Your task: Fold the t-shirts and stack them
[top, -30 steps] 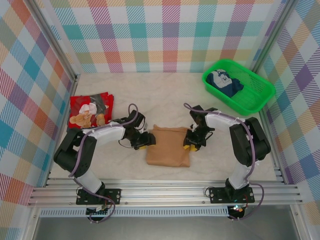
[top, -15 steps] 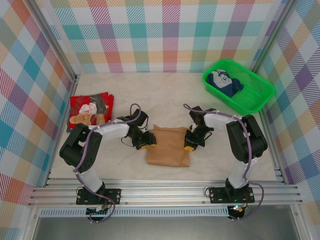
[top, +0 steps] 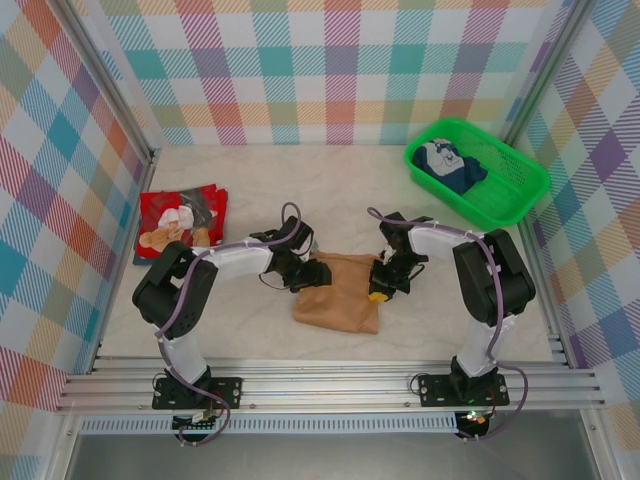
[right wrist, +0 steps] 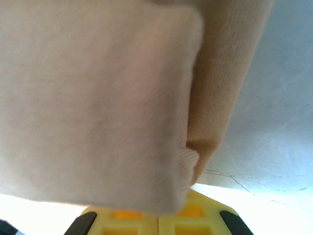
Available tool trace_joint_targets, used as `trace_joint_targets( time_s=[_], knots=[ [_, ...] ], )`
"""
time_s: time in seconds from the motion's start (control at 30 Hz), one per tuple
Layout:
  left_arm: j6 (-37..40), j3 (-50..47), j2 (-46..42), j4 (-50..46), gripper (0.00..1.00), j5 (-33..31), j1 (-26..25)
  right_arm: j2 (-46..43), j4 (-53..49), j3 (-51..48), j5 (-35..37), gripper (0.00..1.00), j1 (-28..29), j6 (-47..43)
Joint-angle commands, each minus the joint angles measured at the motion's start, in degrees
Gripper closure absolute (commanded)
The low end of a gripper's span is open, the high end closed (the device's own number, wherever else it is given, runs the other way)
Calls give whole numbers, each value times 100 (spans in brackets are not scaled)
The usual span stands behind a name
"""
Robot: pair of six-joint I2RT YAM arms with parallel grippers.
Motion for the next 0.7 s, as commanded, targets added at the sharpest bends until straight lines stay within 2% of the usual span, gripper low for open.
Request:
trace_joint_targets(
  time_s=[0.0,0.07,0.13,0.27,0.37,0.47,0.53,0.67],
  knots=[
    [299,138,0,-439,59,-474,-17,-9,37,-105,121,95,-34,27],
    [301,155,58,-438,75,-535,-17,-54,36,-149,121,95,-36,28],
    [295,182,90,-446,86,-632,-13,-86,35,-178,121,95,-36,28],
    [188,206,-27,-357,99,-714,-12,-167,19,-196,118,94,-45,15],
    [197,290,-242,-469,100,-854,-27,-346,-18,-136,166,89,-55,19],
    [323,402,-545,-777,100,-1083,-27,-643,-110,-35,313,72,-80,54],
    [434,491,-719,-1000,100,-1203,-27,-850,-217,60,510,65,-89,45],
    [735,758,-1049,-1717,100,-1746,-26,-1258,-420,238,928,61,-142,37]
  ],
)
